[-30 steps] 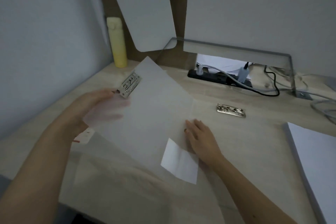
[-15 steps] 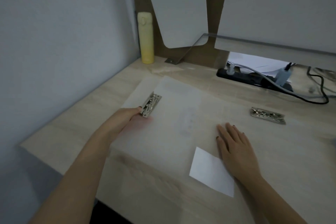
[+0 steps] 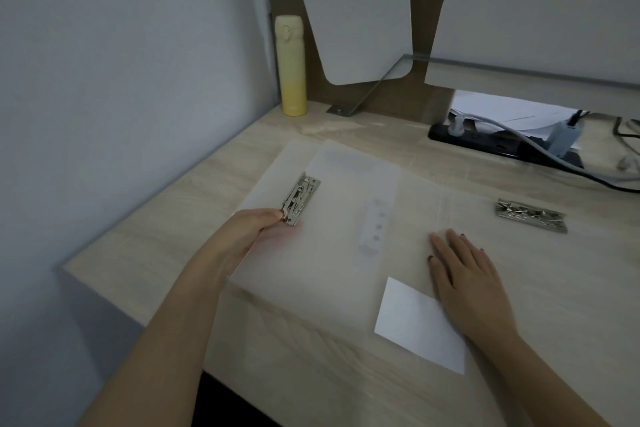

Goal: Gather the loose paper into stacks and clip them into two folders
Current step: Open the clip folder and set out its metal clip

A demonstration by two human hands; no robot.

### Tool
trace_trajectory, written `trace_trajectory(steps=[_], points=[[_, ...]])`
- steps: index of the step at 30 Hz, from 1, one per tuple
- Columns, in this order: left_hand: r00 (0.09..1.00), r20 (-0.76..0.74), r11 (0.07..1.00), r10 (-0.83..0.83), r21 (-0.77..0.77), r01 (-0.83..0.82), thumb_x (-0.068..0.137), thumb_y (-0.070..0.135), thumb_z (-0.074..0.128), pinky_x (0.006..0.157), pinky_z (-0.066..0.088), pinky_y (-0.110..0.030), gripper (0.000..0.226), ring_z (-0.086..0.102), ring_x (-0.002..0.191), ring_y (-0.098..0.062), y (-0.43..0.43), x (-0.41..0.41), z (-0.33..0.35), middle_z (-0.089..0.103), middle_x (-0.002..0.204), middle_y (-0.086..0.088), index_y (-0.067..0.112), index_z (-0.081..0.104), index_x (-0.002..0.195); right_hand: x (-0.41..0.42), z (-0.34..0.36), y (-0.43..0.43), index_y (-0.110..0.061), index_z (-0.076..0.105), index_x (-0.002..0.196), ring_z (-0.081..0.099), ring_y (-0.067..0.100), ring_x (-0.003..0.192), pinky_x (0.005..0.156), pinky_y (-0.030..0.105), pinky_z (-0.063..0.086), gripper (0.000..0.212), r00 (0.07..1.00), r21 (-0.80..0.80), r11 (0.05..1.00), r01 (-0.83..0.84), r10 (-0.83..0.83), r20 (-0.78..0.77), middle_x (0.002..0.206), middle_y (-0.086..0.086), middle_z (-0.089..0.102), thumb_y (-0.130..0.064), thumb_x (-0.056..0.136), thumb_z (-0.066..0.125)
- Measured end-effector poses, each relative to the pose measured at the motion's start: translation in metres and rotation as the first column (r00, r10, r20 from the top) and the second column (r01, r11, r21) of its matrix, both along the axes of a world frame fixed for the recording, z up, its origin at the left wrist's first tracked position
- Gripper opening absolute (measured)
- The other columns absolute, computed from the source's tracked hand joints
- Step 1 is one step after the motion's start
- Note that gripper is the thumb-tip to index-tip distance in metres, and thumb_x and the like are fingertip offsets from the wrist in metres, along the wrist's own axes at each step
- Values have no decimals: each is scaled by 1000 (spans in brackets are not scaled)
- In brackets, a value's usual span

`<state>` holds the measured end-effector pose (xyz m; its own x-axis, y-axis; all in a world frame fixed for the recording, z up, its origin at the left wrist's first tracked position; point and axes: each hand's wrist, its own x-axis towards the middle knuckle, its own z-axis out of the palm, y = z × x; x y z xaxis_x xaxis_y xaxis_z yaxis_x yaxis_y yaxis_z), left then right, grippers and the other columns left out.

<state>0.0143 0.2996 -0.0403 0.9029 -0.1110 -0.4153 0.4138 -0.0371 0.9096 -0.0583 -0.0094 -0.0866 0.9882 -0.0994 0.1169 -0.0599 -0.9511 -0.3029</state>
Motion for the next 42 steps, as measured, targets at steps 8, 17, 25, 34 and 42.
trace_trajectory(steps=[8,17,25,34,42], points=[[999,12,985,52,166,-53,77,68,50,104,36,-30,69,56,115,-17,-14,15,14,62,118,-3,15,57,121,-1,-1,0,-25,29,144,15,17,145,117,33,4,70,1000,2,1000,0,0,13,156,3,22,-51,84,5],[954,252,947,165,230,-224,94,45,41,69,36,-24,37,50,101,-13,-49,35,28,55,111,2,17,63,103,-1,-2,0,-24,32,143,17,19,145,117,34,5,80,999,9,1000,3,-3,39,155,5,24,-53,78,-2],[874,486,834,-15,488,-257,96,25,42,93,36,-27,31,51,115,-21,-77,31,23,48,132,-8,9,57,119,-1,0,2,-23,32,143,18,19,145,117,33,5,79,998,24,1000,5,-6,58,155,5,25,-52,78,-2],[878,396,552,-267,810,-198,99,31,34,117,15,-36,51,18,144,-22,-89,33,16,26,155,-8,12,27,146,-1,-3,1,-18,44,138,30,26,140,115,39,15,70,996,38,999,-6,2,90,149,10,37,-46,85,8],[596,316,399,-738,917,7,102,26,21,118,-5,-31,48,1,147,-15,-217,-6,-12,10,159,-2,16,19,149,2,-4,-18,-17,35,142,24,18,142,113,19,2,73,988,56,988,-144,140,63,152,5,31,-48,84,4]])
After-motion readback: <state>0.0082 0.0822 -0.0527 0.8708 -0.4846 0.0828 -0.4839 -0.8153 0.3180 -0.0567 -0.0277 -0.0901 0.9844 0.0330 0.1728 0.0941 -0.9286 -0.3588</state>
